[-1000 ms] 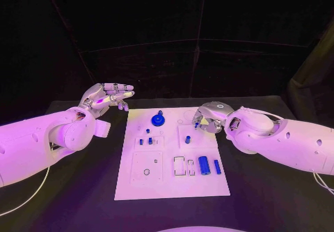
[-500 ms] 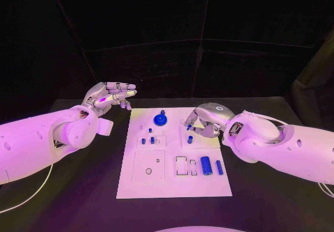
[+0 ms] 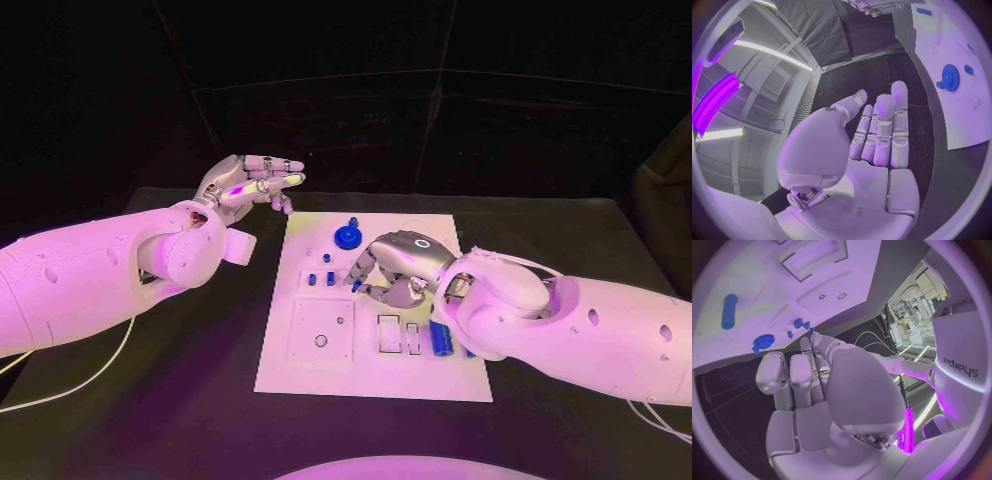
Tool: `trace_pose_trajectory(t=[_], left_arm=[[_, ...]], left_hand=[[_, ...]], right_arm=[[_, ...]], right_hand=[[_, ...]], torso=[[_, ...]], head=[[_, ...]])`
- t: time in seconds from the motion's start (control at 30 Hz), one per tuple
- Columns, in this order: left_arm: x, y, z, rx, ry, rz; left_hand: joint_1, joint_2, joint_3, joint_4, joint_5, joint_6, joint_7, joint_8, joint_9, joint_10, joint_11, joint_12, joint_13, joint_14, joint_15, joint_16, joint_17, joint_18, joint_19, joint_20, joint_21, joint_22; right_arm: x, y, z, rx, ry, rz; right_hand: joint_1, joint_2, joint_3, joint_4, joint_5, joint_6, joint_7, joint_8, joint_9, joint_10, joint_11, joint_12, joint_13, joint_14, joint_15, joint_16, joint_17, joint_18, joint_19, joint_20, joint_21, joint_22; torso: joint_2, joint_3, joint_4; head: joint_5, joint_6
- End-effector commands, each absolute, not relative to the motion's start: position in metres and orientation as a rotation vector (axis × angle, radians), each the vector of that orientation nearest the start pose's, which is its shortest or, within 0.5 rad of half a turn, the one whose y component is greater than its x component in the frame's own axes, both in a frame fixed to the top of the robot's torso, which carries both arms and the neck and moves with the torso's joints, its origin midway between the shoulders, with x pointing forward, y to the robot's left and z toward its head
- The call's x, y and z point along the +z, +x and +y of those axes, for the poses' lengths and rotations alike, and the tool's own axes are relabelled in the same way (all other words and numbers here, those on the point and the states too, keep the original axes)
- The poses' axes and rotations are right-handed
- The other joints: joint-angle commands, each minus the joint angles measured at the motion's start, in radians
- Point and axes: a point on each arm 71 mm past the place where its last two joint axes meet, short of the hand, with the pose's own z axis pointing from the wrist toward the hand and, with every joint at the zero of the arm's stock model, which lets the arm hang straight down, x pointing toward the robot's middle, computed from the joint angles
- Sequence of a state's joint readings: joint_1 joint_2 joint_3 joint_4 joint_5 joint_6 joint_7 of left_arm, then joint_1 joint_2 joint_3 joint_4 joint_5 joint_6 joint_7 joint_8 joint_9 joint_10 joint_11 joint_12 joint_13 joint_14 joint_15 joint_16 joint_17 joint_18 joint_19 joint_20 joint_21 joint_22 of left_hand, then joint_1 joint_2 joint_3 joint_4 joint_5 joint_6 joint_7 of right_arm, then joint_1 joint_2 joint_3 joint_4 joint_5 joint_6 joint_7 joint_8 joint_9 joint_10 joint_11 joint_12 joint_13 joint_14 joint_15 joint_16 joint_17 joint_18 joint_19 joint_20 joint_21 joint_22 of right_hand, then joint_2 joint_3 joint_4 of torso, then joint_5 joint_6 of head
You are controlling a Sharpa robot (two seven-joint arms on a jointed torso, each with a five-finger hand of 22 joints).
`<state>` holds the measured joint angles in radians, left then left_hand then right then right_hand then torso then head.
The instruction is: Assemble the parts on the task board
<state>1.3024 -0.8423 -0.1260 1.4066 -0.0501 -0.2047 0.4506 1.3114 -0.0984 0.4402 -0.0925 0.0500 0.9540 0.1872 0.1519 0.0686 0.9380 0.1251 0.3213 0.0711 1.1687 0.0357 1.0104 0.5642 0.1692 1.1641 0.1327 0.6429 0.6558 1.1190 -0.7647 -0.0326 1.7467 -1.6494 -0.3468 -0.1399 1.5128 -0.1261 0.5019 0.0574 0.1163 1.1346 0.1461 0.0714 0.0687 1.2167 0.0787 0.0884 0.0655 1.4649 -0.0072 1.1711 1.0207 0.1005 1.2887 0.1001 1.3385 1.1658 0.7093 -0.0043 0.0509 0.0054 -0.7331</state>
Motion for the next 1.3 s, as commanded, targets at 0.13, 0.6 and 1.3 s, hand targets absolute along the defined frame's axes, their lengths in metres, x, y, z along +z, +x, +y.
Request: trace_pose_trajectory(t=[0.13,0.6,1.3], left_arm=[[-0.158,0.516,0.235,-1.559,-0.95,1.389],[-0.158,0.517,0.232,-1.563,-0.95,1.395],[-0.159,0.517,0.232,-1.564,-0.953,1.405]], left_hand=[[0.001,0.004,-0.005,-0.001,0.001,0.001,0.004,0.004,-0.001,-0.008,0.002,0.005,-0.001,-0.005,0.001,-0.004,-0.002,0.014,-0.009,0.0,-0.006,-0.002],[0.001,0.004,-0.005,-0.001,0.001,0.001,0.004,0.004,-0.001,-0.008,0.002,0.005,-0.001,-0.005,0.001,-0.004,-0.002,0.014,-0.009,0.0,-0.006,-0.002],[0.0,0.004,-0.008,-0.002,0.001,-0.001,0.005,0.004,-0.001,-0.013,0.003,0.006,-0.002,-0.007,0.001,-0.004,-0.005,0.014,-0.01,0.001,-0.008,-0.004]], right_arm=[[-0.21,0.408,-0.082,0.883,-0.469,1.641],[-0.224,0.408,-0.071,0.859,-0.508,1.665],[-0.229,0.408,-0.064,0.832,-0.549,1.678]], right_hand=[[-0.011,0.0,0.008,0.0,0.005,0.002,0.002,-0.004,0.001,0.007,-0.001,-0.004,0.001,0.018,0.001,0.006,0.003,-0.009,0.006,0.001,0.007,0.001],[-0.014,0.001,0.01,-0.002,0.005,0.001,0.003,-0.004,0.0,0.006,0.0,-0.005,0.0,0.018,0.001,0.008,0.005,-0.009,0.007,0.002,0.008,0.004],[-0.016,0.002,0.011,-0.003,0.005,0.0,0.003,-0.005,0.0,0.006,0.0,-0.005,0.0,0.018,0.002,0.008,0.004,-0.009,0.007,0.002,0.008,0.004]], torso=[[0.002,0.0029,0.0016],[0.001,0.0037,-0.0001],[0.001,0.0027,0.0001]], head=[[0.018,-0.013],[0.037,-0.028],[0.04,-0.035]])
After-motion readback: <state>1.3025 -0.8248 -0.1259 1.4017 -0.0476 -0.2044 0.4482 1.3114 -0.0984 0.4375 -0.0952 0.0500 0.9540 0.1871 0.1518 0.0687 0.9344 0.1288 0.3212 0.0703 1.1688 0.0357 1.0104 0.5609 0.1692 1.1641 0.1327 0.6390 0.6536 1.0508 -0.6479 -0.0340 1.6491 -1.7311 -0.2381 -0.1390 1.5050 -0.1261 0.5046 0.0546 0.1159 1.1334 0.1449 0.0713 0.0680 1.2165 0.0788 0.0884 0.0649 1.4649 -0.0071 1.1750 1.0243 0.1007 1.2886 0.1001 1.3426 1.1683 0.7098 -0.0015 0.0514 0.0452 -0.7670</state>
